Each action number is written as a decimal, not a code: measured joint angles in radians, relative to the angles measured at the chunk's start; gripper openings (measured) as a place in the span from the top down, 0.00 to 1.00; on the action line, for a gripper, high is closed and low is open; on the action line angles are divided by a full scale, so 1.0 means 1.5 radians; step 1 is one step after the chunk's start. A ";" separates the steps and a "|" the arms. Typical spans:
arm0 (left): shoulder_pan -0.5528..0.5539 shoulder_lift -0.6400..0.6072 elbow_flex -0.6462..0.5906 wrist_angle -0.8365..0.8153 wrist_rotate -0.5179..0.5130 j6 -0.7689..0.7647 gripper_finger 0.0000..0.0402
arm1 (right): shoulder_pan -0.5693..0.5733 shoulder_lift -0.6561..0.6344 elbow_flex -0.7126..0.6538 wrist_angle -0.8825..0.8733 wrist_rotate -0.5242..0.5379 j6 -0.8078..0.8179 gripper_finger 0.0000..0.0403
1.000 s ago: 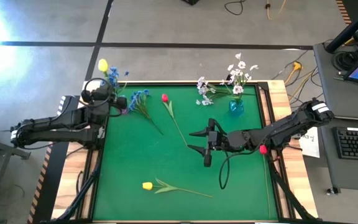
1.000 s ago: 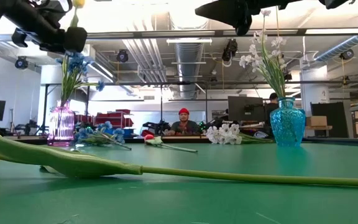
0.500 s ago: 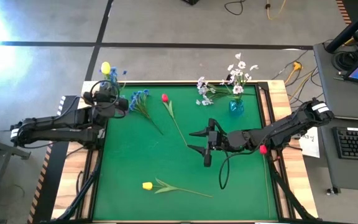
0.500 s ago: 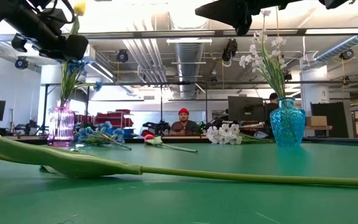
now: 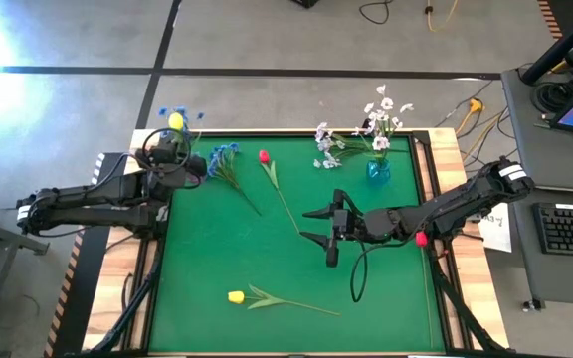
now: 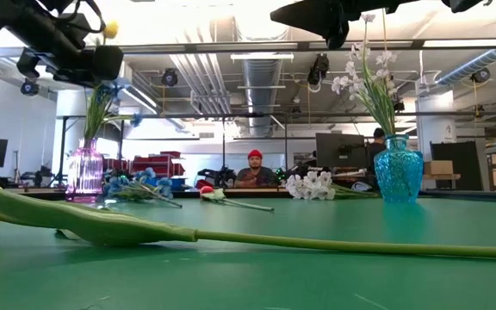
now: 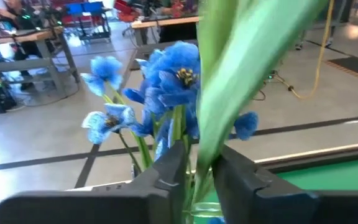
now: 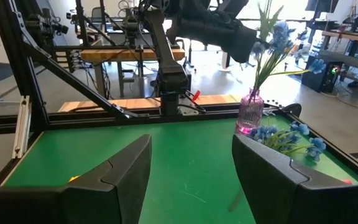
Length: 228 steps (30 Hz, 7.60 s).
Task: Sort flowers into vase by color
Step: Put the right yellow tulip into the purple vase, then put the top yellow tulip into the purple vase
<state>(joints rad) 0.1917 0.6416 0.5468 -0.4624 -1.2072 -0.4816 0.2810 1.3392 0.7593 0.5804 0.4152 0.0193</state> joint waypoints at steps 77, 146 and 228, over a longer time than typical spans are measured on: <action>-0.559 0.139 0.339 -0.271 0.315 -0.129 0.31 | 0.022 0.022 0.102 -0.777 -0.200 0.607 0.46; -0.566 0.328 0.064 -0.167 0.249 -0.212 0.31 | -0.252 0.460 0.427 -0.442 -0.073 0.137 0.46; 0.053 0.139 0.234 -0.071 0.153 0.353 0.53 | -0.204 0.396 0.419 -0.403 -0.072 0.032 0.46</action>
<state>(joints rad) 0.2719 0.8504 0.8986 -0.5684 -0.9780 0.0474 -0.0250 1.9335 1.3872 -0.0242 0.3069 0.0666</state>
